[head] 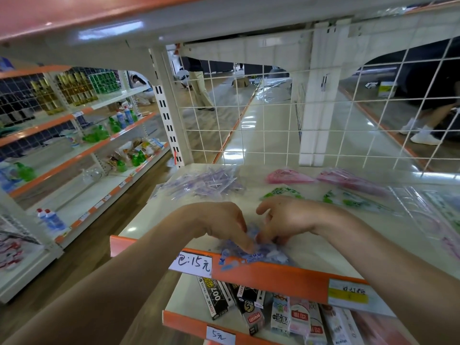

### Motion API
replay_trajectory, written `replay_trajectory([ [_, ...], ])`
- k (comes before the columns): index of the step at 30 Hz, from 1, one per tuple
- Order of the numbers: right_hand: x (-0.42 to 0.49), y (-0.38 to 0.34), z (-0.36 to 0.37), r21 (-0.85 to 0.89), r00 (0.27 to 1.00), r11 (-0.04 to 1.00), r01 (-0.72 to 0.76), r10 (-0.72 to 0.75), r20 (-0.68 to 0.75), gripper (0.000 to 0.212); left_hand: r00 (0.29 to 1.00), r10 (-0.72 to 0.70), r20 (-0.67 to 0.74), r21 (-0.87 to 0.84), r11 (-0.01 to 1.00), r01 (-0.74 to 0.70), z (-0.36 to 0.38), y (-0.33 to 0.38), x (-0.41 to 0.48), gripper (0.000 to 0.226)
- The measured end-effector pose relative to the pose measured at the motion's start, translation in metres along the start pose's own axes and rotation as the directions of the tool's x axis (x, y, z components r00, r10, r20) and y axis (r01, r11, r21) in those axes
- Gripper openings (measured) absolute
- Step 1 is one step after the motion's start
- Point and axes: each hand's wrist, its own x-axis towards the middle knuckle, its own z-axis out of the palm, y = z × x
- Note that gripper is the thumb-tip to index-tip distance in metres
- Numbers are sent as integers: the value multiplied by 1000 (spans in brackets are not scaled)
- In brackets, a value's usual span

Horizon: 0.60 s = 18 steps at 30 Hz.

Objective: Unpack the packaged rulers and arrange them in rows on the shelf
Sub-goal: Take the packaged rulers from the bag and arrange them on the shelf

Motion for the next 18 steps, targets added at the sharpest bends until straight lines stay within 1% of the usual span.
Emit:
replay_trajectory([
  [2, -2, 4, 0, 17, 1000, 1000, 21, -21, -7, 80, 1000, 18, -10, -31, 999, -18, 2, -2, -2, 48],
  [5, -7, 2, 3, -52, 997, 997, 49, -51, -49, 82, 998, 52, -28, -123, 991, -55, 2, -1, -2, 50],
  [9, -10, 0, 4, -38, 997, 997, 60, -62, -38, 80, 998, 27, -62, -294, 955, -45, 2, -7, 1, 43],
  [13, -15, 5, 2, -100, 993, 989, 112, -116, -28, 71, 994, -34, -102, -501, 865, -22, 8, -20, 5, 59],
  [14, -16, 5, 3, -109, 991, 986, 124, -128, -29, 66, 995, -32, -97, -512, 858, -23, 9, -22, 5, 62],
  [15, -16, 6, 4, -110, 990, 984, 138, -141, -26, 58, 995, -19, -96, -489, 872, -30, 10, -21, 5, 61],
  [18, -13, 10, 4, -105, 984, 979, 172, -175, -22, 30, 991, 40, -127, -288, 955, -76, 15, -14, -2, 40],
])
